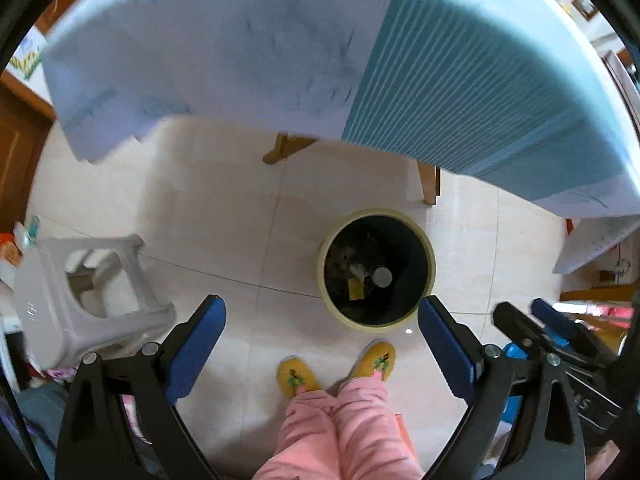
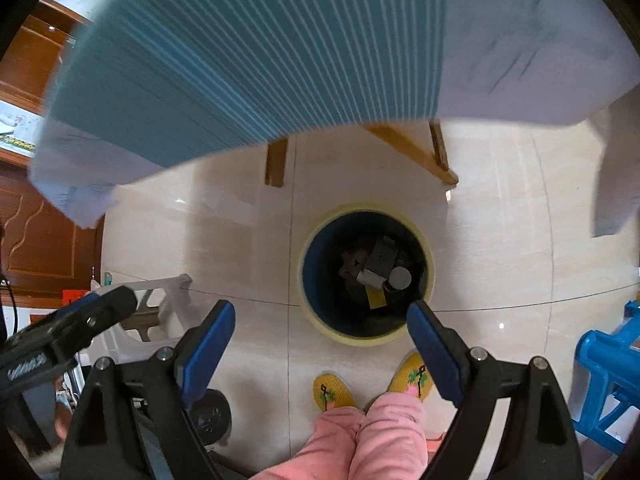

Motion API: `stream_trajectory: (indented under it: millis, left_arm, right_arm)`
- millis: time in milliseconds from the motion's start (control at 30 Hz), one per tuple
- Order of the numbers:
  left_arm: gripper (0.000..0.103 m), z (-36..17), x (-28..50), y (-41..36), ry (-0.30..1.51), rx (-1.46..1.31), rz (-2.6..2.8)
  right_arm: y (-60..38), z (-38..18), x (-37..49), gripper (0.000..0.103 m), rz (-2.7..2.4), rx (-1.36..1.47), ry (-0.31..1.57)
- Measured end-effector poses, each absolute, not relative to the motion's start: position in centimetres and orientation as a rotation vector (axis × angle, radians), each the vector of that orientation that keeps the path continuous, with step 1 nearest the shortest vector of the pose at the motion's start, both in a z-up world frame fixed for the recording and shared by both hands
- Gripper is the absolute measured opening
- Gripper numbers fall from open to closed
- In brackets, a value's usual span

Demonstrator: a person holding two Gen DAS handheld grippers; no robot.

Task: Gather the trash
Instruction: 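Raise both open tools back toward the table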

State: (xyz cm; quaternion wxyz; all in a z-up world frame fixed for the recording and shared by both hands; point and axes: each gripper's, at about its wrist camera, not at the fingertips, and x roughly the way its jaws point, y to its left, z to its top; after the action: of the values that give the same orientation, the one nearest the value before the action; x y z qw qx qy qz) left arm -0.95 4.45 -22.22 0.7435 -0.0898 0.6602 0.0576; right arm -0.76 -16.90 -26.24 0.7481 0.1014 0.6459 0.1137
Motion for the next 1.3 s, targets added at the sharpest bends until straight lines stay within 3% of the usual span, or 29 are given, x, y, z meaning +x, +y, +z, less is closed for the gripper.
stream_trajectory:
  millis: [300, 667, 967, 1300]
  left_arm:
    - [0.095, -10.0, -1.3, 5.4, 1.331, -0.199, 0.074]
    - [0.079, 0.4, -2.4, 7.5, 1.197, -0.22, -0.023]
    - [0.079, 4.8, -0.5, 9.4, 1.1, -0.227, 0.004]
    - [0.079, 6.4, 3.7, 11.2, 1.057, -0.245, 0.064]
  right_arm:
    - [-17.2, -14.3, -3.4, 0.088, 0.212, 0.22, 1.299]
    - [-16.0, -1.5, -4.4, 0.088, 0.155, 0.232, 1.048]
    - [-15.1, 2.2, -3.8, 0.08, 0.174, 0.24, 0.968]
    - [-13.6, 2.6, 0.8, 0.079, 0.252, 0.222, 0.956]
